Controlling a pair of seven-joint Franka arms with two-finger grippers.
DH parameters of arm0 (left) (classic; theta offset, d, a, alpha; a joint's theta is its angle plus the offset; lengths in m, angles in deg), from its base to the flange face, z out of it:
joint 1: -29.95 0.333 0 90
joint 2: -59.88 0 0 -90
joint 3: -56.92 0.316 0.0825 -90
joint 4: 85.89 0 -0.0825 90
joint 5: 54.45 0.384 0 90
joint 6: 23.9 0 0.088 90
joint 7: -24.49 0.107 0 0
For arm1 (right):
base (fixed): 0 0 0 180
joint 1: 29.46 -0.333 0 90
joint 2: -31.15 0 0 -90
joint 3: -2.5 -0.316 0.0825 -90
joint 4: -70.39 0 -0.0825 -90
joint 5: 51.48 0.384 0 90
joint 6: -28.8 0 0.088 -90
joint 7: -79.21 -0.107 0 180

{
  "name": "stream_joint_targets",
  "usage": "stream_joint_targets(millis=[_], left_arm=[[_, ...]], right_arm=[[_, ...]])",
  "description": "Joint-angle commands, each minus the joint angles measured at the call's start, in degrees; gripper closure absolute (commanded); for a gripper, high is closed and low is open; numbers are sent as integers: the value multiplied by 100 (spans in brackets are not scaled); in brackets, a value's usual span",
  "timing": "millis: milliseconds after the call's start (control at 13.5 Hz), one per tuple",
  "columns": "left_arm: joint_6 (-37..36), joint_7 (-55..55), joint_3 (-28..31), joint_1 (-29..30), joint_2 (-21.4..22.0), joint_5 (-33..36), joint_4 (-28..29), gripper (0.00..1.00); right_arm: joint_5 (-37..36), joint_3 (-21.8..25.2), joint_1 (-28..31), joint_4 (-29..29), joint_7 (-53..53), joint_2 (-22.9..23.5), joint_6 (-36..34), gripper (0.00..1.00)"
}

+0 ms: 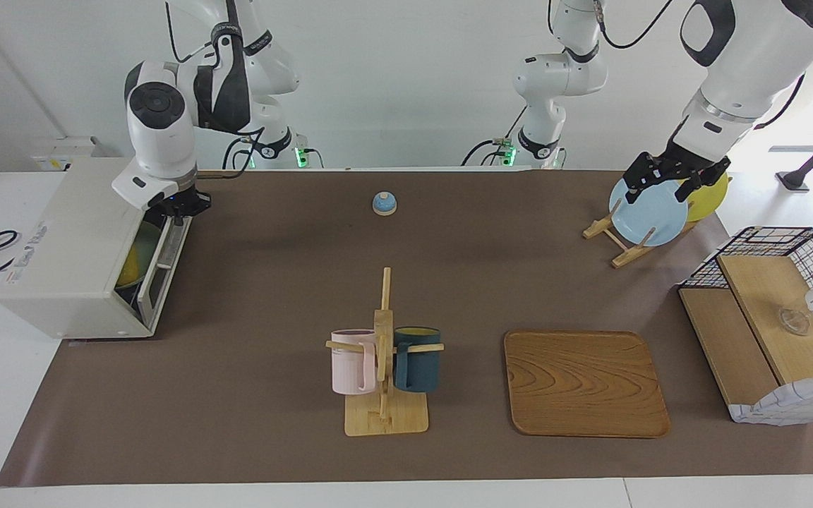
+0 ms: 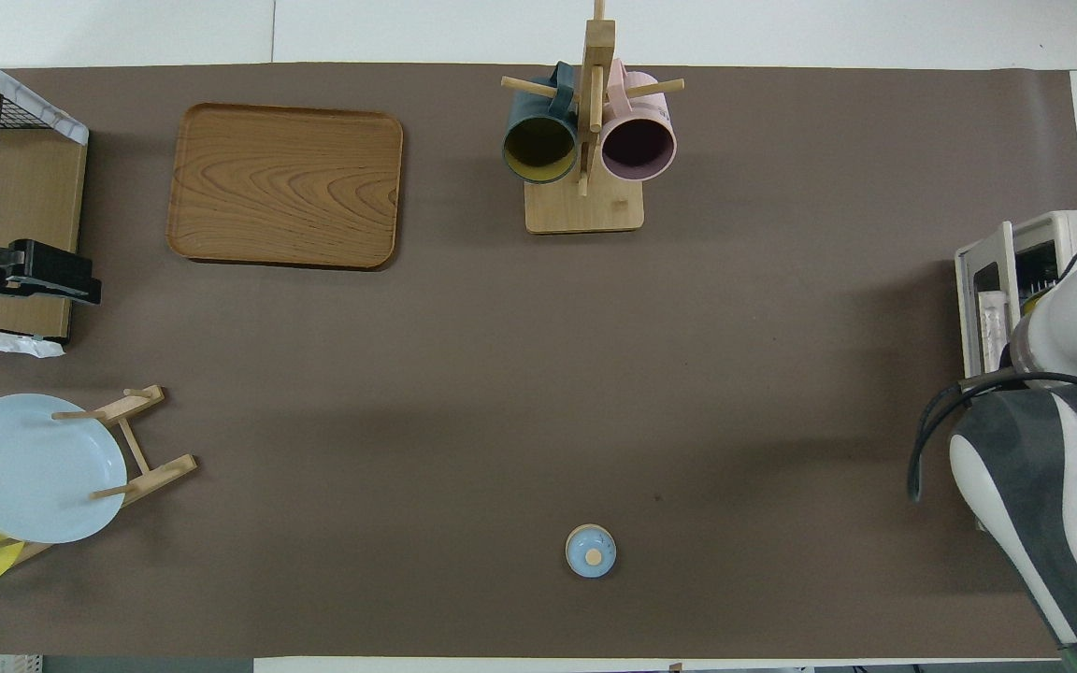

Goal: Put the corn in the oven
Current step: 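Push the toaster oven door shut with the right gripper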

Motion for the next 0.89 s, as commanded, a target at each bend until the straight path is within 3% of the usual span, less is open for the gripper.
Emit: stream_joint_targets(millis=[0,519,815], left_arm=[[6,-16,-3,-27,33,104,31,0],[-3,-16,-3,-45,33,104,40,0],[6,-16,-3,-45,33,104,40,0]], right_arm=[[-115,-9,271,-45,411,-51,24,100],[-19,-18,403,235,790,-183,-326,100],[455,-89,97,1261,782,132,-1151,100]])
